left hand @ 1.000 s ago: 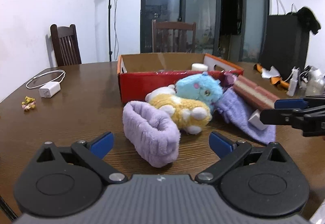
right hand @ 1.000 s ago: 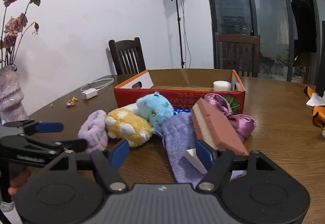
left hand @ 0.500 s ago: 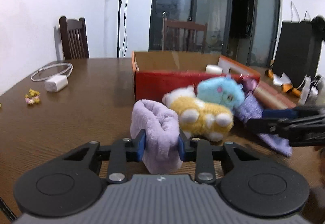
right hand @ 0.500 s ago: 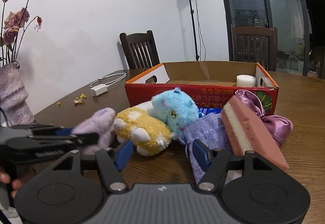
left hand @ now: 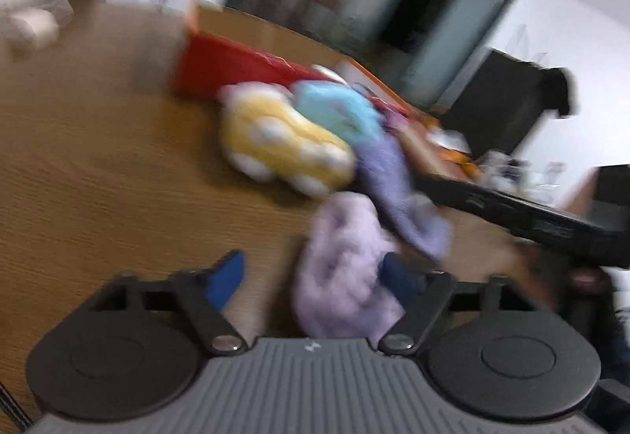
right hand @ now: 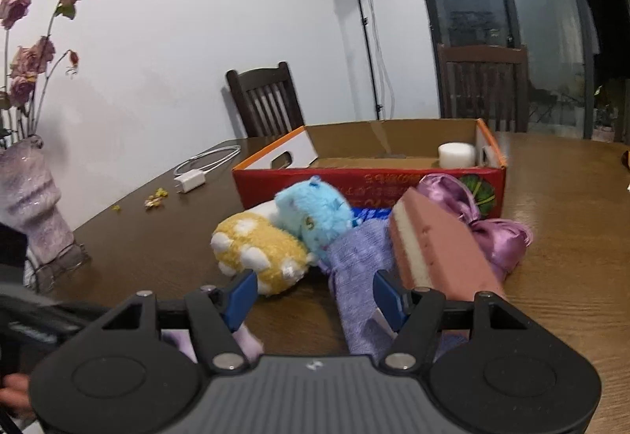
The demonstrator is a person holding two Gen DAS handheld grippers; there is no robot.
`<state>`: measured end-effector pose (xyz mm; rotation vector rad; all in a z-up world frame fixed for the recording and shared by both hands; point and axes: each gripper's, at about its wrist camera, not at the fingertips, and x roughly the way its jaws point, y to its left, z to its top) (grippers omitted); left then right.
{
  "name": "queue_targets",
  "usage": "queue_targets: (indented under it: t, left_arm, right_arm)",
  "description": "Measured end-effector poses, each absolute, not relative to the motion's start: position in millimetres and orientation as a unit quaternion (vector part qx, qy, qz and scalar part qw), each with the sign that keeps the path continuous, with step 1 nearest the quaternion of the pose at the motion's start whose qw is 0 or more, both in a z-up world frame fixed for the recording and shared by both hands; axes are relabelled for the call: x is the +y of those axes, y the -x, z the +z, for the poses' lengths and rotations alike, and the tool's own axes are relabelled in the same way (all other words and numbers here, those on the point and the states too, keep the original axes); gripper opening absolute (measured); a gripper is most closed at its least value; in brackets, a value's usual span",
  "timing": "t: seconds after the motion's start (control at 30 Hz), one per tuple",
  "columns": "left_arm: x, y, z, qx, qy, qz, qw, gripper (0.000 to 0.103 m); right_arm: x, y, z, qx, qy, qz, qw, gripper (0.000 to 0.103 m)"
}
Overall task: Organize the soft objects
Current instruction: 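Reach the right gripper to the lilac fuzzy wristband and grasp it, then carry the lilac wristband into the cardboard box and release it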
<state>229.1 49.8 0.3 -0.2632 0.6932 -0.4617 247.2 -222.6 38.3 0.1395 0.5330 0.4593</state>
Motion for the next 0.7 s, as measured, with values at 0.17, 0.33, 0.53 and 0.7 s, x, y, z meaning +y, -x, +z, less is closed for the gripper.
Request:
queue_targets:
  t: [0.17,0.33,0.53,0.7]
  left_arm:
    - [65,-220,11,0.333,0.132,-0.182,0.916,0.081]
    - [60,-196,18,0.338,0.132,-0.206,0.909,0.047]
    - [54,-193,9,0.342,0.154,-0.22,0.901,0.029]
    - [53,-199,11,0.323,0.132,-0.183,0.919,0.028]
  right_arm:
    - [-204,-260,25,0.286,-0.074,0.254,0.921,0.065]
    - [-177,-279,17,0.308,-0.086,0.299,0.899,0.059]
    - [-165,-271,7,0.331,-0.1,0.31,0.886,0.026]
    - [-184,-233,11,0.341,-0.122,0.284,0.888,0.025]
